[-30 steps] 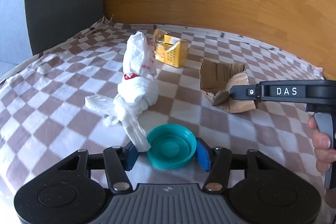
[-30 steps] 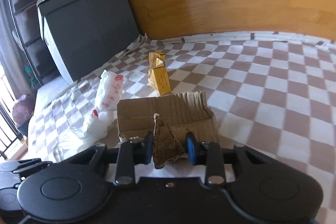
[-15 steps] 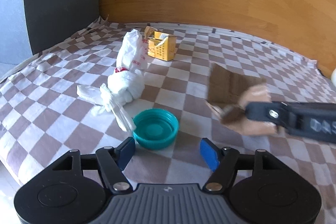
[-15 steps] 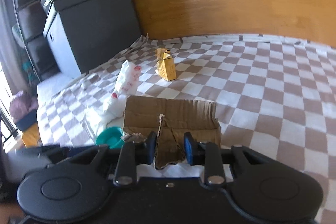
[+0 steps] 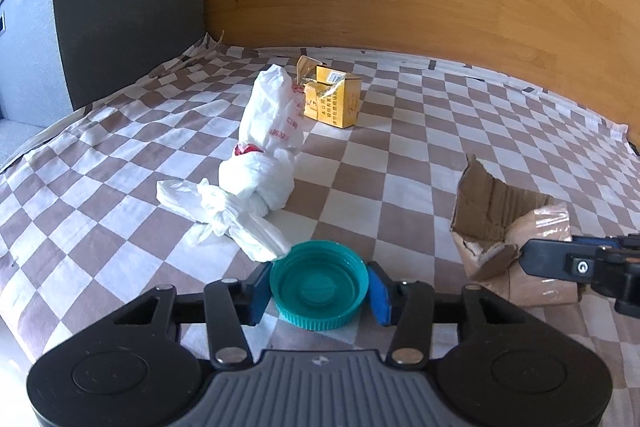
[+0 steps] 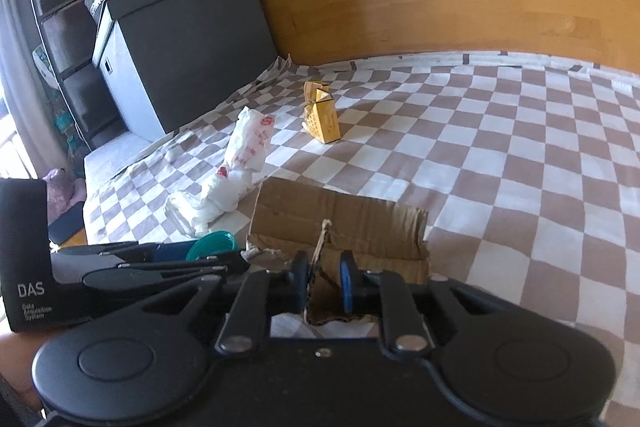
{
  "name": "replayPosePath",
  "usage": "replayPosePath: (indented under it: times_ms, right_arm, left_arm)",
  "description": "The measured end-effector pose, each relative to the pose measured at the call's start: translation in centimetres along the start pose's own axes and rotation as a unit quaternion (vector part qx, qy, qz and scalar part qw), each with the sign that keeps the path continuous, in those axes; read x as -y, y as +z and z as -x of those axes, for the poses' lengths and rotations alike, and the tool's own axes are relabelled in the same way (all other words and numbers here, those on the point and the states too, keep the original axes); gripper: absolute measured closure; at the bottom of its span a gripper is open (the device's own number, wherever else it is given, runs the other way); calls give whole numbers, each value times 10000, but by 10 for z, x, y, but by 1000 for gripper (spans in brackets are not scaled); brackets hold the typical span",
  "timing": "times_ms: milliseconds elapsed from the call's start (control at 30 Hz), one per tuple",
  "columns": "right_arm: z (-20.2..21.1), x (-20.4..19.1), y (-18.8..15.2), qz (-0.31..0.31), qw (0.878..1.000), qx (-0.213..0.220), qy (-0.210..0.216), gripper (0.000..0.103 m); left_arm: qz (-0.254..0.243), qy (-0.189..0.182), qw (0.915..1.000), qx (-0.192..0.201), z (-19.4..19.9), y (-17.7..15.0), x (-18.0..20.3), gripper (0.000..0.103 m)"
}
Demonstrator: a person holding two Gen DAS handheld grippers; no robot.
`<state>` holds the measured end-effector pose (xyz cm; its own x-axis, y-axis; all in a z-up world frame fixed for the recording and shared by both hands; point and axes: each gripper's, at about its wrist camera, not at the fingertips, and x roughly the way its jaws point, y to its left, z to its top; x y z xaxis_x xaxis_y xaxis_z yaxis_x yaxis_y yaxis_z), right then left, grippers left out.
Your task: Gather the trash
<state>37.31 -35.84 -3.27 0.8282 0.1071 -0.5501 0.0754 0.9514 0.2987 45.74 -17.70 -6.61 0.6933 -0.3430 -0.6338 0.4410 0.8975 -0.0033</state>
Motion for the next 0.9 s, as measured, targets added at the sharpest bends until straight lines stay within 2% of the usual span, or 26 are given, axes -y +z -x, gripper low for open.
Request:
replayPosePath:
  times_ms: [167,233,300,367,467,533,733,833,900]
  right_arm:
    - [7,6,-2,-253,9996,103,-64,63]
    - [9,7,-4,-334,9993,121,-106,61]
    - [10,8,-7,-433,9989,101,-154,51]
    - [11,9,-10,-498,9986,64,-183,33]
    - [15,10,-13,-589,9979,77,-254,21]
    - [15,10,-14,-579,9980,98,-229,18]
    - [1,11,-10,-485,9986,72,-198,19]
    - [-9,9,-6,-426,9989,-2,-168,23]
    - [-18,8,-4,-401,9990,-119,-162,31]
  left_arm:
    - [-4,-118,9999,22,9,-7,5,53]
    - [2,-137,9999,42,13,-10,7,53]
    - [69,-196,9998,66,16,-13,8,53]
    - [107,-252,9996,90,20,-16,9,53]
    - [95,-270,9995,132,25,-21,11,53]
    - [79,-278,9994,171,28,-25,11,53]
    - [143,-255,9993,252,30,-29,12,53]
    - [106,-206,9995,232,30,-28,14,53]
    - [16,-152,9997,202,29,-28,17,53]
